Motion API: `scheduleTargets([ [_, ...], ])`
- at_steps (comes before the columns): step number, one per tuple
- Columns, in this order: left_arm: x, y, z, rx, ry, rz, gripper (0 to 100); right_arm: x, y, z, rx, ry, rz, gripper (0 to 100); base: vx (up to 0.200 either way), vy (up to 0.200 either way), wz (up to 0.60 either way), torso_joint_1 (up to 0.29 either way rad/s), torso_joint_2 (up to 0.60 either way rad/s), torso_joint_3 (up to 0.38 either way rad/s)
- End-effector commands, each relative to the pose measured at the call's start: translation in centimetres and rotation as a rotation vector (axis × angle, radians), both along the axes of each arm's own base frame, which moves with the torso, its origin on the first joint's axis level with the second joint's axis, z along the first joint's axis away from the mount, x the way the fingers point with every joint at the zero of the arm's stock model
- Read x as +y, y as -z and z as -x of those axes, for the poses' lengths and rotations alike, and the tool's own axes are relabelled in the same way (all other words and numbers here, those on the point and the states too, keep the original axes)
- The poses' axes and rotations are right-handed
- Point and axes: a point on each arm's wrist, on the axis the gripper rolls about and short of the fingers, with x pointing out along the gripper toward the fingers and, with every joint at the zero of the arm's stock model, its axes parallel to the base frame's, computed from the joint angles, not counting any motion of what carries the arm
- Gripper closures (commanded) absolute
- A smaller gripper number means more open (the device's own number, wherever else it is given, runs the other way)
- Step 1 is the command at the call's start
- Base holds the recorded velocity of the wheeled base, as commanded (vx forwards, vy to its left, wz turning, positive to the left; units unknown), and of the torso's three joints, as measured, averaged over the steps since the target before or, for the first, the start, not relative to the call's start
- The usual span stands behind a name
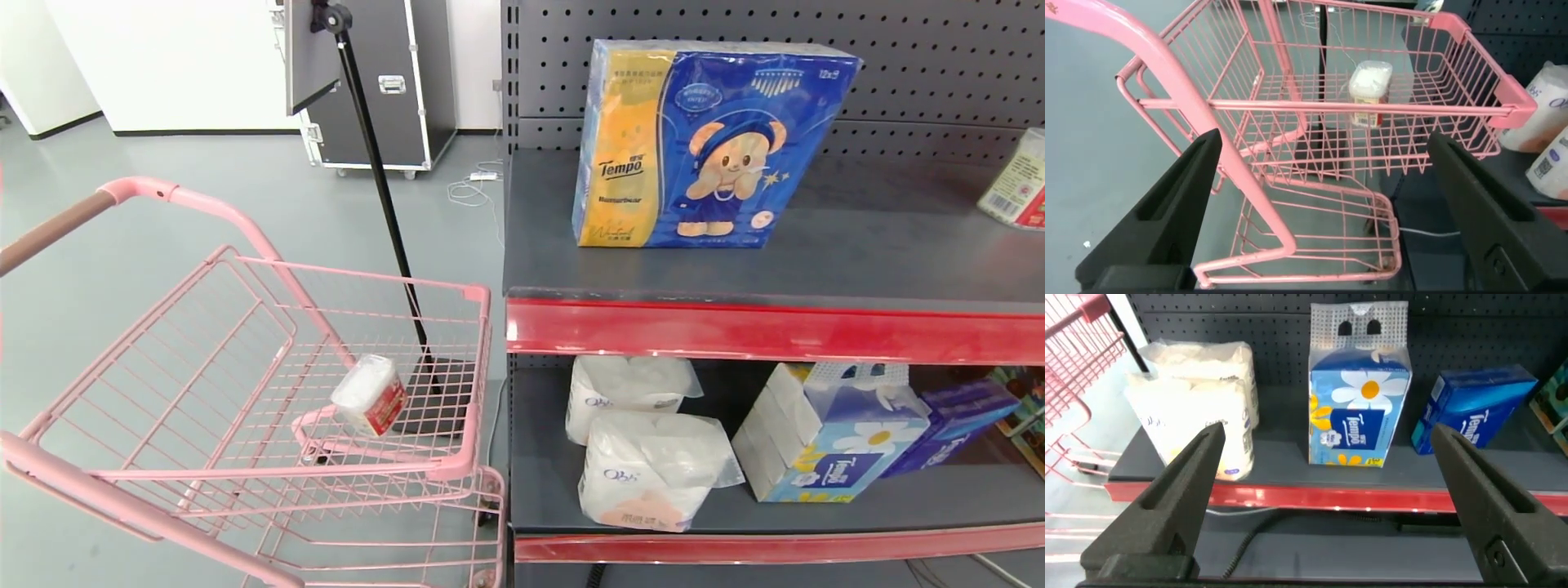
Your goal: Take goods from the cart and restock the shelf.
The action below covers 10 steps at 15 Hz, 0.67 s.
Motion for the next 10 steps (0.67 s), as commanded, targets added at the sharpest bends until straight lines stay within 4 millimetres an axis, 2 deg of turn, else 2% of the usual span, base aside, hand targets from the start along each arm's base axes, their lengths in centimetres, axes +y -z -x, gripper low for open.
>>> scheduleTargets([
  [1,0.00,0.01,0.00,0.001,-0.001,0.000,0,0.00,0.01,-0.01,0.002,-0.001,0.000,0,0.000,0.000,0.00,0.000,0.00,0.000],
  [10,0.00,0.00,-0.03,0.004,0.000,0.000,0,0.00,0.01,-0.01,0.002,-0.001,0.000,0,0.000,0.000,0.00,0.000,0.00,0.000],
])
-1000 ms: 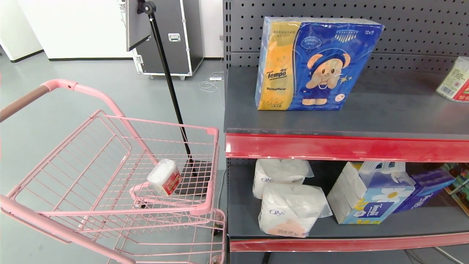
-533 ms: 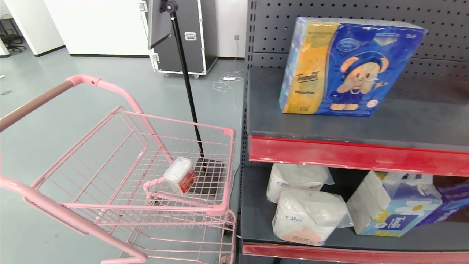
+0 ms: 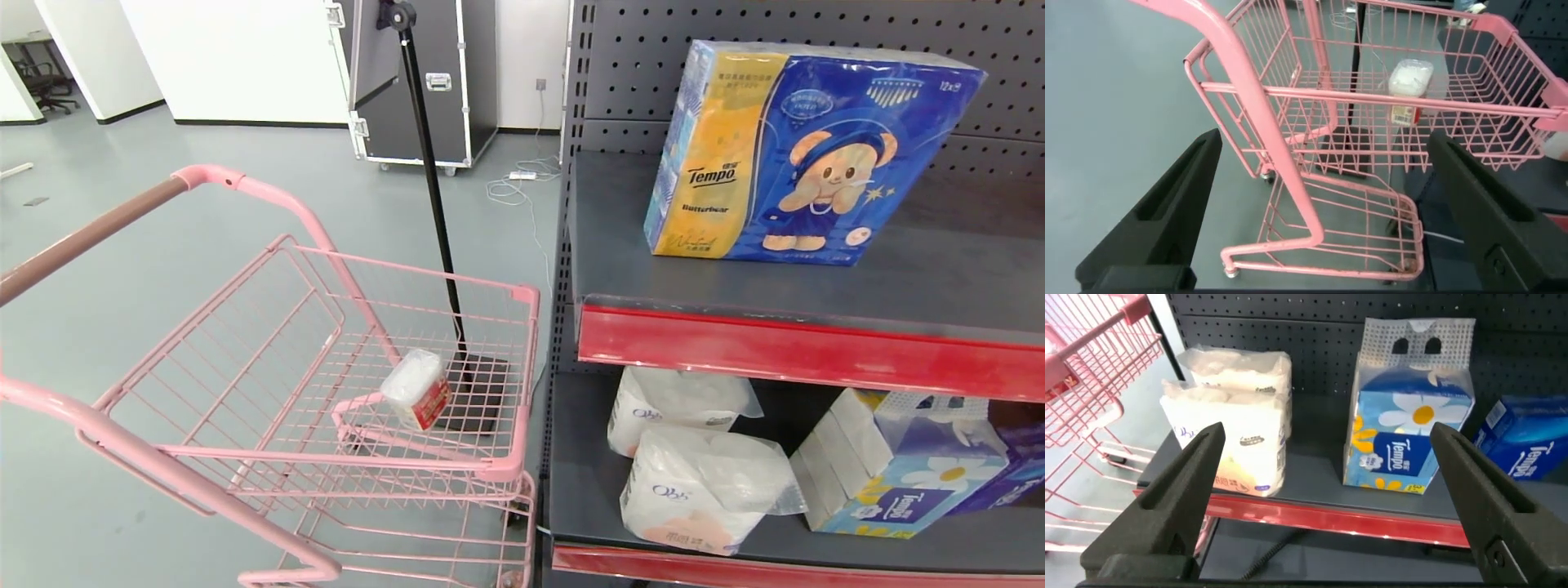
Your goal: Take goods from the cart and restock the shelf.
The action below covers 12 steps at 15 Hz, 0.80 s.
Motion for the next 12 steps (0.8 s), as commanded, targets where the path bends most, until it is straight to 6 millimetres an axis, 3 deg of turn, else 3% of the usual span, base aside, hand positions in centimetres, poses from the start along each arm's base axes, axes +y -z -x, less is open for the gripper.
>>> scheduleTargets([
  [1,0.00,0.00,-0.01,0.001,0.001,0.001,0,0.00,-0.01,-0.01,0.001,-0.001,0.000,0,0.000,0.000,0.00,0.000,0.00,0.000],
  [5,0.00,0.00,0.01,-0.001,0.002,0.001,0,0.00,-0.01,-0.01,0.001,-0.001,0.000,0,0.000,0.000,0.00,0.000,0.00,0.000],
  [8,0.00,0.00,0.01,-0.001,0.001,0.001,0,0.00,-0.01,-0.01,0.001,-0.001,0.000,0,0.000,0.000,-0.60,0.001,0.01,0.002],
  [12,0.00,-0.01,0.01,-0.002,0.001,0.001,0,0.00,-0.01,-0.01,0.001,-0.001,-0.001,0,0.000,0.000,0.00,0.000,0.00,0.000],
])
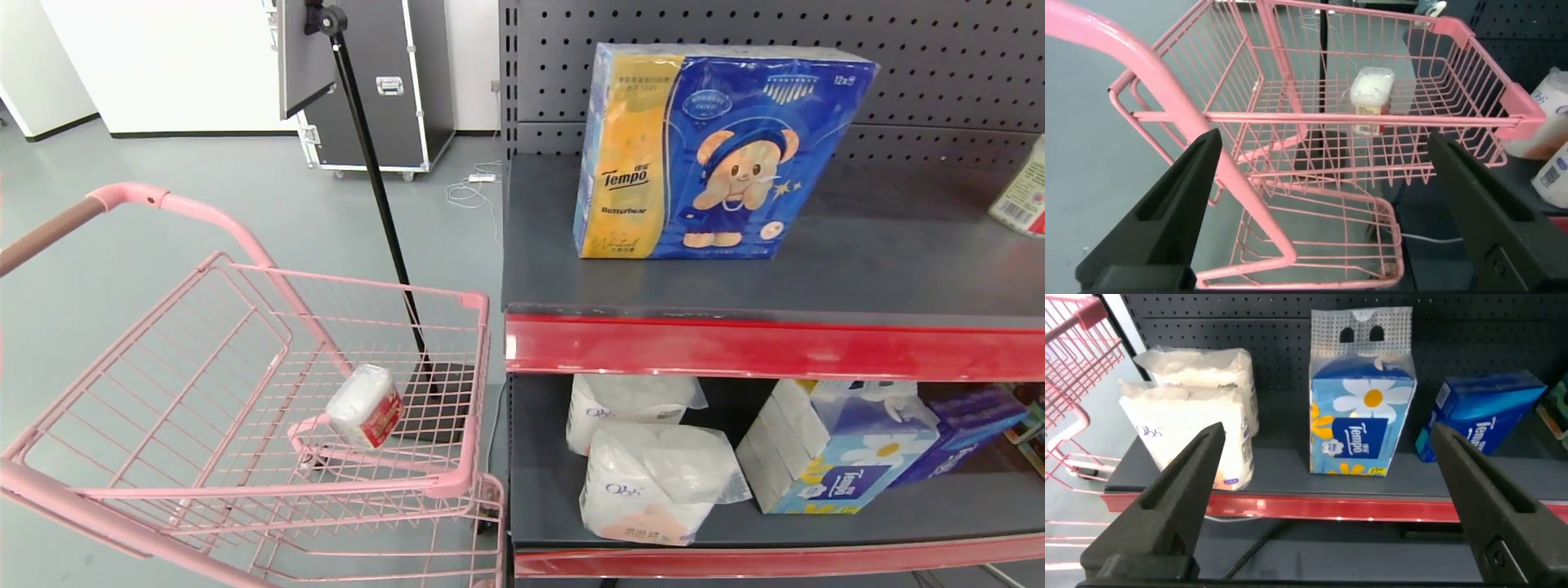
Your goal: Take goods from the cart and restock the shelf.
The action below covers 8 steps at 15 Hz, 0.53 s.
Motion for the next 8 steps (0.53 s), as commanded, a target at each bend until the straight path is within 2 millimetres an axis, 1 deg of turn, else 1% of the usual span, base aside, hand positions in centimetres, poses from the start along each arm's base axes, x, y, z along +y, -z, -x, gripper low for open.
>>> scheduleTargets([
  [1,0.00,0.00,0.00,0.000,0.000,0.001,0,0.00,0.00,-0.01,0.001,-0.001,0.000,0,0.000,0.000,0.00,0.000,0.00,0.000],
  [4,0.00,0.02,0.00,0.002,0.000,0.001,0,0.00,0.00,0.00,-0.001,-0.001,0.000,0,0.000,0.000,0.00,0.000,0.00,0.000],
  [8,0.00,0.00,0.00,0.000,0.000,0.001,0,0.00,0.00,-0.01,0.001,-0.001,0.000,0,-0.200,0.000,0.00,0.010,0.00,0.004],
])
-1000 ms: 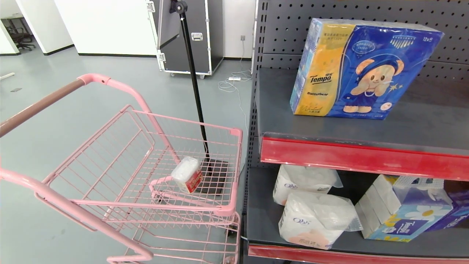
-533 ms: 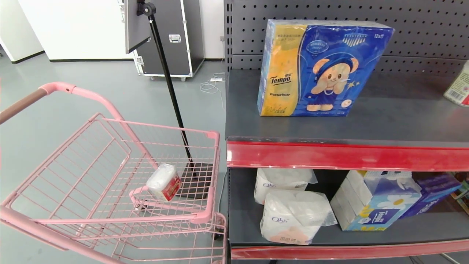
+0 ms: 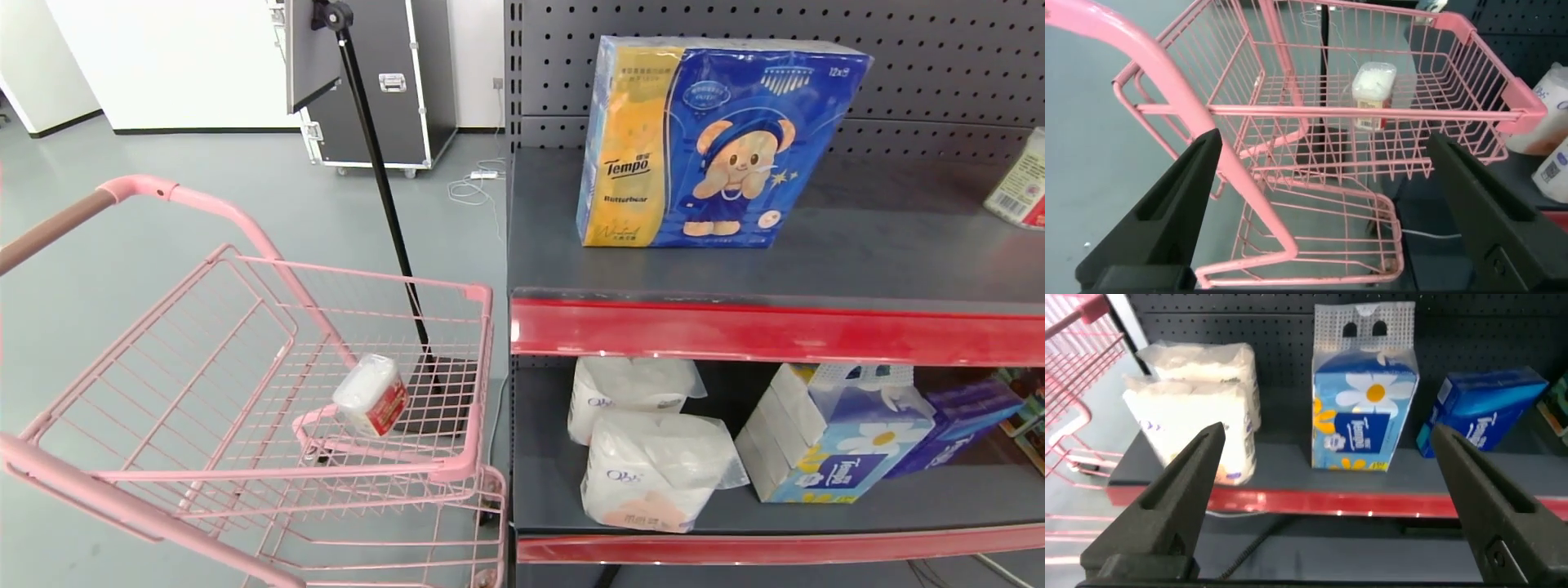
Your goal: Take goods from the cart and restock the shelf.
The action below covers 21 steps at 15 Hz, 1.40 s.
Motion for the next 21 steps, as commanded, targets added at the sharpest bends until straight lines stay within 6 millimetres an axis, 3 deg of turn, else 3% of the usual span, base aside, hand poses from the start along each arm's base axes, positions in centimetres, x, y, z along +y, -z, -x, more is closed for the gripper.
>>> scheduleTargets([
  [1,0.0,0.0,0.0,-0.001,0.000,0.000,0,0.0,0.0,0.0,0.001,-0.001,0.000,0,-0.200,0.000,0.00,0.002,0.00,0.002],
  [4,0.0,0.0,0.0,0.000,0.001,0.000,0,0.0,0.0,0.0,0.001,0.000,0.000,0,0.000,0.000,0.00,0.000,0.00,0.000],
  [8,0.0,0.0,0.0,-0.001,0.001,-0.001,0,0.0,0.0,0.0,0.001,-0.001,0.000,0,0.000,0.200,0.00,0.003,0.00,0.001],
  [17,-0.1,-0.3,-0.1,0.002,0.046,-0.035,0,0.0,0.0,0.0,0.001,0.000,0.000,0,0.000,0.000,0.00,0.000,0.00,0.000],
  [18,-0.1,-2.4,0.1,-0.026,0.064,-0.016,0,0.0,0.0,0.0,0.001,0.000,0.000,0,0.000,0.000,0.00,0.000,0.00,0.000],
  [19,0.1,-14.1,-3.7,-0.012,-0.026,0.157,0,0.0,0.0,0.0,0.001,0.000,0.000,0,0.000,0.000,0.00,0.000,0.00,0.000],
  [20,0.0,-20.2,-7.0,-0.042,-0.017,0.252,0,0.0,0.0,0.0,0.001,0.000,0.000,0,0.000,0.000,0.00,0.000,0.00,0.000],
  [21,-0.1,-22.5,-10.5,0.006,0.044,0.252,0,0.0,0.0,0.0,0.001,0.000,0.002,0,0.000,0.000,0.00,0.000,0.00,0.000],
])
